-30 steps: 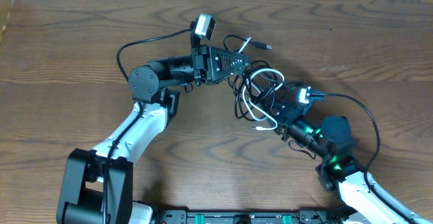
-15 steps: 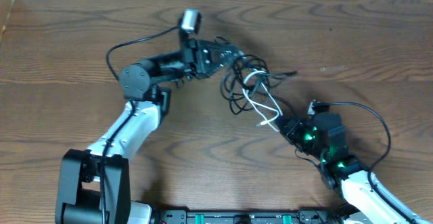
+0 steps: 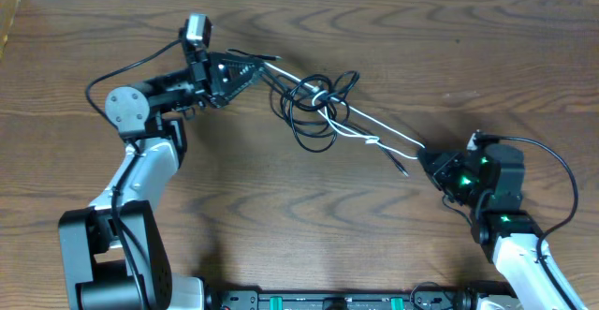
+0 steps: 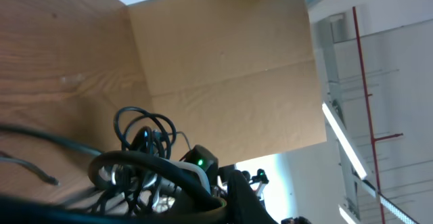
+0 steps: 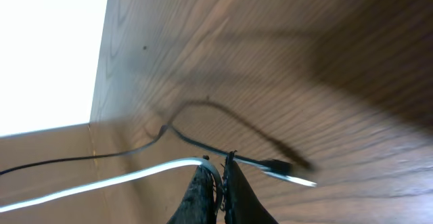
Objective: Untangle cables
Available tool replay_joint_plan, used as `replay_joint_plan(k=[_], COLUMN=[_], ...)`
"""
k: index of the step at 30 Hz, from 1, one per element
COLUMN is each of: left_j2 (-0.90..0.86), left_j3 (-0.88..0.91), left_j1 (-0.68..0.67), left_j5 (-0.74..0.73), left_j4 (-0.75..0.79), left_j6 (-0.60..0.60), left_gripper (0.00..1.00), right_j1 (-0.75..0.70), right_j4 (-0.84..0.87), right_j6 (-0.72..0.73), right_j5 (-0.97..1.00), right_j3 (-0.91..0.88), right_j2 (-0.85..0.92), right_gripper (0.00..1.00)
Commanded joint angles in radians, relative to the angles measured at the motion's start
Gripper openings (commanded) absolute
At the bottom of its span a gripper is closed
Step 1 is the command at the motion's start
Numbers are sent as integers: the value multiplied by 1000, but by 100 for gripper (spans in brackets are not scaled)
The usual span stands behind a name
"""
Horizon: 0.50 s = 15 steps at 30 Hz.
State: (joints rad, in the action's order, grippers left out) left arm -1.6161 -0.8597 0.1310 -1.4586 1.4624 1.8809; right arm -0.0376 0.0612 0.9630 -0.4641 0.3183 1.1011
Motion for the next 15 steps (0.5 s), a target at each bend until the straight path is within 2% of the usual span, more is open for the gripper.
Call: replay_joint_plan(k=[1, 5, 7, 9, 11, 15], left_j2=[29, 29, 29, 29, 29, 29], left_j3=[-42, -42, -42, -42, -41, -41], left_j1=[94, 100, 99, 99, 93, 44], left_j5=[151, 141, 120, 93, 43, 7], left_j4=[28, 28, 28, 28, 29, 29], left_j6=[-47, -51, -66, -70, -70, -103], left_gripper=[8, 9, 17, 17, 17, 8], right_j1=[-119, -169, -180, -180, -179, -177], right_j4=[-66, -101, -112, -114, -98, 4], right_j6=[-42, -45, -45, -45, -47, -140], right_j5=[225, 225, 217, 190, 41, -214], right_j3=[-51, -51, -51, -51, -51, -51], right_j2=[30, 30, 30, 30, 30, 31], right_gripper=[1, 1, 1, 1, 1, 2])
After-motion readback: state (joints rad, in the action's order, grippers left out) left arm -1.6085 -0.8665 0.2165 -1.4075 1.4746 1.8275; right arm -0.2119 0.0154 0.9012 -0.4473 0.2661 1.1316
